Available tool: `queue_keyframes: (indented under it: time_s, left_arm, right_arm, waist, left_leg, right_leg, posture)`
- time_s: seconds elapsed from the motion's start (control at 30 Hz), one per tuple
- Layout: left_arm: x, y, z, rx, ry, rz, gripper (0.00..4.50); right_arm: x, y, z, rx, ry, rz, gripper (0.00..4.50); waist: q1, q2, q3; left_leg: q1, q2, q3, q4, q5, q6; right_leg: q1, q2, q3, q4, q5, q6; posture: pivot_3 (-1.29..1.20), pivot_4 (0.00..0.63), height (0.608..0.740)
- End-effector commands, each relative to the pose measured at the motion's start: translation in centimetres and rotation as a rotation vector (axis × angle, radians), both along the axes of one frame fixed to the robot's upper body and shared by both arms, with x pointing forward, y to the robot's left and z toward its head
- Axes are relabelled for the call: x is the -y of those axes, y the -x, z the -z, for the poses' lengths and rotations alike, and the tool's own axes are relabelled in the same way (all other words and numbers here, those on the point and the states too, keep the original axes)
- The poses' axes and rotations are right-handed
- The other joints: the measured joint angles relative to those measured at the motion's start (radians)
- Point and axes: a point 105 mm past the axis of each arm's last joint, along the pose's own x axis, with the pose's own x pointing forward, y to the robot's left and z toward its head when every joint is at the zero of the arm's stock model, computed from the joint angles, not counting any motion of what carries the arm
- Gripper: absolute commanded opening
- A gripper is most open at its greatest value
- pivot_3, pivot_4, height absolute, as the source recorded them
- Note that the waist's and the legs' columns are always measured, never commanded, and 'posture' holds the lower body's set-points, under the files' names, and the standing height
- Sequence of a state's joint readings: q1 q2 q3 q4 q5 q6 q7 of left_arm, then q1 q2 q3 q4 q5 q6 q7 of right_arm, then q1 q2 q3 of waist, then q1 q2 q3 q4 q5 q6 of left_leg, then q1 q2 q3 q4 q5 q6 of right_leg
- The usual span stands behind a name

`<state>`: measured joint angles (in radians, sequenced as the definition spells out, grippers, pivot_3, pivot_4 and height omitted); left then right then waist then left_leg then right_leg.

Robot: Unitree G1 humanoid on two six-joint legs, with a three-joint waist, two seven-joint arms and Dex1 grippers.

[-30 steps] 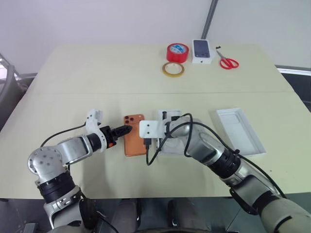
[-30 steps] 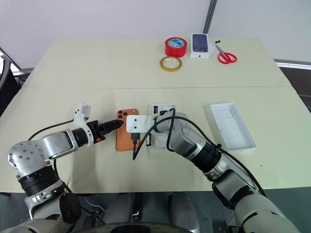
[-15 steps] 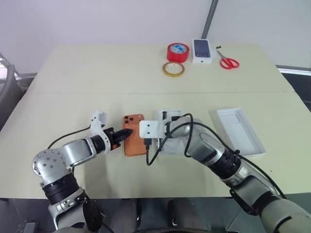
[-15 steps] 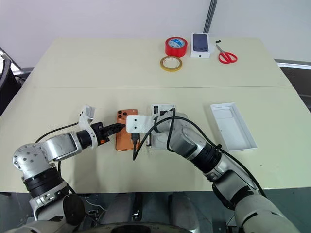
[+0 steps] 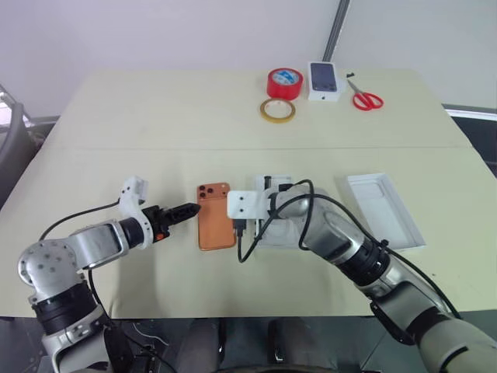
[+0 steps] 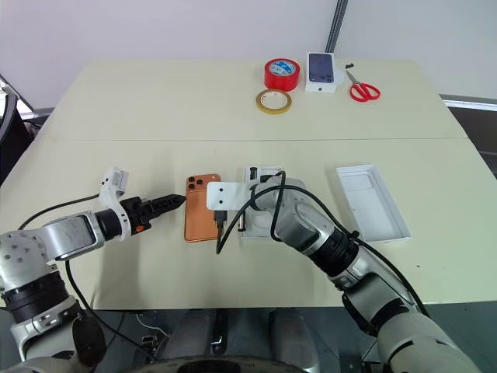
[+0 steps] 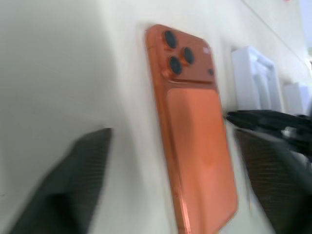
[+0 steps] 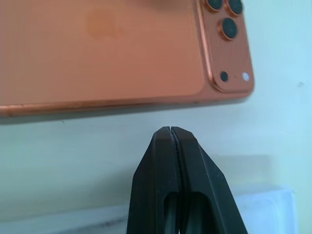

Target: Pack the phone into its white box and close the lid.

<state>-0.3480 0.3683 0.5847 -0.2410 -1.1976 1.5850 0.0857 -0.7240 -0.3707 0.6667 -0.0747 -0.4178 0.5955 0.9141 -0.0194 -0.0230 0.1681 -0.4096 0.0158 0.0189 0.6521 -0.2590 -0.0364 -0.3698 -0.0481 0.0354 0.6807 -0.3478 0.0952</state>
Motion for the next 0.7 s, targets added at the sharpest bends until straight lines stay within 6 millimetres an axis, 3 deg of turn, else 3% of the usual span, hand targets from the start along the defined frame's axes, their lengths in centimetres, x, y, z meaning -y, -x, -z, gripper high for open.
queue_keyframes:
  time_s: [0.03,0.4,0.7]
  left_arm:
    - [0.9,0.6,1.1,-0.044,-0.029,0.046,4.33]
    - [5.8,1.1,2.4,-0.096,0.042,0.161,4.33]
    - [8.3,0.7,0.4,-0.036,0.189,0.184,4.33]
  right_arm:
    - [-0.9,0.6,-0.1,0.008,0.009,-0.055,0.0]
    - [-1.6,0.8,0.3,0.005,0.022,-0.092,0.0]
    - [-1.6,0.9,0.6,-0.007,0.013,-0.076,0.0]
  waist:
    - [0.0,0.0,0.0]
    - [0.006,0.001,-0.002]
    - [0.007,0.001,-0.002]
  left_leg:
    - [0.0,0.0,0.0,0.0,0.0,0.0]
    - [0.003,-0.001,0.0,0.0,0.0,0.001]
    - [0.007,-0.002,-0.009,-0.001,-0.003,0.004]
  right_leg:
    - [0.0,0.0,0.0,0.0,0.0,0.0]
    - [0.005,-0.001,-0.001,-0.001,0.0,0.0]
    - [0.013,-0.002,-0.011,-0.012,0.001,-0.002]
  posture:
    - [0.0,0.15,0.725]
    - [0.0,0.15,0.725]
    - [0.0,0.15,0.725]
